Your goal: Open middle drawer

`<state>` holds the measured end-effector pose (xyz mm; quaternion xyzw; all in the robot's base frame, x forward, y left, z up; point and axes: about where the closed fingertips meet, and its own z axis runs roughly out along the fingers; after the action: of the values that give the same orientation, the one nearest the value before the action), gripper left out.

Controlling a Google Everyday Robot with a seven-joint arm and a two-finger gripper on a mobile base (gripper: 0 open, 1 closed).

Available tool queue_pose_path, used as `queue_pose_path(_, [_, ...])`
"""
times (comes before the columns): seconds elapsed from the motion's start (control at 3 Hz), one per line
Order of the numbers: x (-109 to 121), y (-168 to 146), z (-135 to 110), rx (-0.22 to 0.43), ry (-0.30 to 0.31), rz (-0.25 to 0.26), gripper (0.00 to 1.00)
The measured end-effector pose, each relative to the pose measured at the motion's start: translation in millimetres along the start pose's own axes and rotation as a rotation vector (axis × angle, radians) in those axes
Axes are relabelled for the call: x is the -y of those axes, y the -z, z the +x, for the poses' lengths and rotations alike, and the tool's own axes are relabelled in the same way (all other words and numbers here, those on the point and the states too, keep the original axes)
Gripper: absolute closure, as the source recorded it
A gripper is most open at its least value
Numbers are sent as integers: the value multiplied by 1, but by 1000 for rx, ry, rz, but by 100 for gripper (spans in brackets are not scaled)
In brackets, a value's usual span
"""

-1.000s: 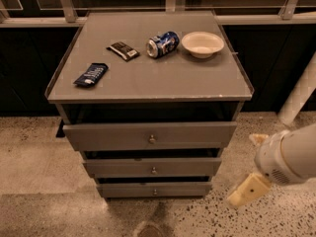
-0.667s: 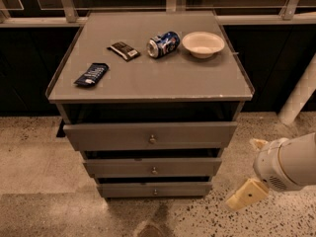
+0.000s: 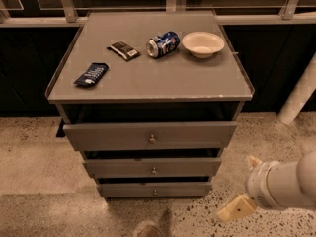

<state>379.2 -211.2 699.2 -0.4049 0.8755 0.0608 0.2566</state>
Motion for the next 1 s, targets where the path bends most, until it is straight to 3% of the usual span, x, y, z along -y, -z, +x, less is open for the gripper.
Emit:
queue_pose_path(0.33, [-6,-55,20,41,-38,-63,0])
queue_pose_path(0.67, [-16,-108,26,97,-46,-186,0])
queue_pose_path(1.0, [-25,-131,37,104,-66,-240,14])
